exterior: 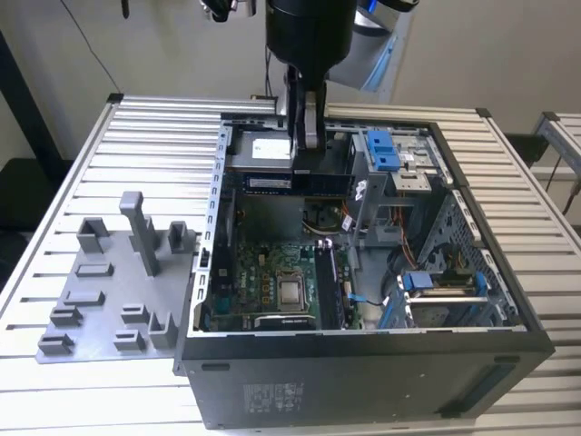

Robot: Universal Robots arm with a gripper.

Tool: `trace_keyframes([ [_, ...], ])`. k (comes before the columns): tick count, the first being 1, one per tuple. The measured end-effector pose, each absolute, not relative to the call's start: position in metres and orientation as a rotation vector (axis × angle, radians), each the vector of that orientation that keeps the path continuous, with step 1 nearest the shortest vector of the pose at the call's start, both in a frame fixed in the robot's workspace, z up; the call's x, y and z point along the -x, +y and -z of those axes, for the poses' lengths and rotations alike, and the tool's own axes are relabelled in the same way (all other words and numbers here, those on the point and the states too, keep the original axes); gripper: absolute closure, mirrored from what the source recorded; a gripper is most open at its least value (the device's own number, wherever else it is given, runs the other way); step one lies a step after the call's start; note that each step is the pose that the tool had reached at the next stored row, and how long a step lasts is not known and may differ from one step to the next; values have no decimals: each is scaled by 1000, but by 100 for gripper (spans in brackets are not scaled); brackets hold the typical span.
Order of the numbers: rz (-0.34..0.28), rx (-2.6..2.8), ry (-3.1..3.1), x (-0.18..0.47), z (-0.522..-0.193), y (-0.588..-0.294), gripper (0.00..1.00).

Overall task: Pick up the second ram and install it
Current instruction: 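Pick up the second ram and move it above second insertion slot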

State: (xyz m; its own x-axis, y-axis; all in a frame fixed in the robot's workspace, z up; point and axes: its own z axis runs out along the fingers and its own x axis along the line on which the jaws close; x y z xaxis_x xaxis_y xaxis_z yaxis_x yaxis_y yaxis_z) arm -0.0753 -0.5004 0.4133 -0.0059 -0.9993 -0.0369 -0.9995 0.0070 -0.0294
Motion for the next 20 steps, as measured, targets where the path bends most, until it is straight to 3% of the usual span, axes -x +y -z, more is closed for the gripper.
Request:
trace_keyframes([
  [20,-8,2181,2195,49,-413,-500,86],
])
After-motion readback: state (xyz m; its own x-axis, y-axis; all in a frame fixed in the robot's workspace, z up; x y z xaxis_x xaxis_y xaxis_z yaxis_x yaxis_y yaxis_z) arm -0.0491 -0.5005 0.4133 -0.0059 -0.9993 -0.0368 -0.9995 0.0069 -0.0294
